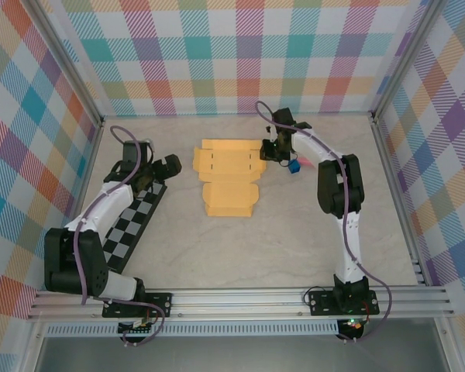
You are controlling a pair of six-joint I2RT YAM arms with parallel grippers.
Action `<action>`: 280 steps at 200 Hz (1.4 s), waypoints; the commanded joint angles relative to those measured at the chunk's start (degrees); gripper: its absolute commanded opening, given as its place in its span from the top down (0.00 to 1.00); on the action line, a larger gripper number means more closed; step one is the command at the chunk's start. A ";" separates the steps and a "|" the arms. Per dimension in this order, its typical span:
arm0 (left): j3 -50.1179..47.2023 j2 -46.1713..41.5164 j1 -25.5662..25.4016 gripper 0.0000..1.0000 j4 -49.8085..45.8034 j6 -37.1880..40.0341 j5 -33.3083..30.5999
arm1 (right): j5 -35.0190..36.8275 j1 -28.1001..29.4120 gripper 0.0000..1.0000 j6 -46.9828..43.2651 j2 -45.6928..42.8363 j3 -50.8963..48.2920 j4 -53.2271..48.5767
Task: Fold the paper box
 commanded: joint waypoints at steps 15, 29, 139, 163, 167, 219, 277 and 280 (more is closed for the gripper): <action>0.44 1.97 0.79 0.00 3.72 -1.76 5.79 | -3.92 -0.04 0.93 -4.89 -1.38 1.76 -2.19; -0.04 2.51 0.73 0.00 5.50 -1.93 8.77 | -5.84 -0.05 0.97 -6.66 -3.24 0.48 -1.98; -5.27 8.93 -5.12 0.05 10.49 -1.24 13.73 | -17.12 -0.05 1.00 -15.39 -30.30 -37.68 24.06; -5.50 11.39 -6.70 0.10 11.61 -0.15 12.52 | -18.98 -0.48 1.00 -16.56 -33.09 -42.66 27.53; -5.49 11.73 -6.81 0.11 11.77 -0.10 12.26 | -19.14 -0.48 1.00 -16.83 -33.43 -43.28 27.94; -8.54 6.39 -7.54 0.07 18.49 3.01 14.39 | -23.02 -1.54 1.00 -24.35 -37.25 -48.75 29.88; -11.66 0.30 -7.53 0.03 20.43 16.98 28.88 | -23.49 -3.15 1.00 -36.09 -42.99 -58.10 41.67; -11.67 0.07 -7.53 0.02 20.12 17.50 29.88 | -23.73 -3.28 1.00 -36.87 -43.07 -58.23 41.50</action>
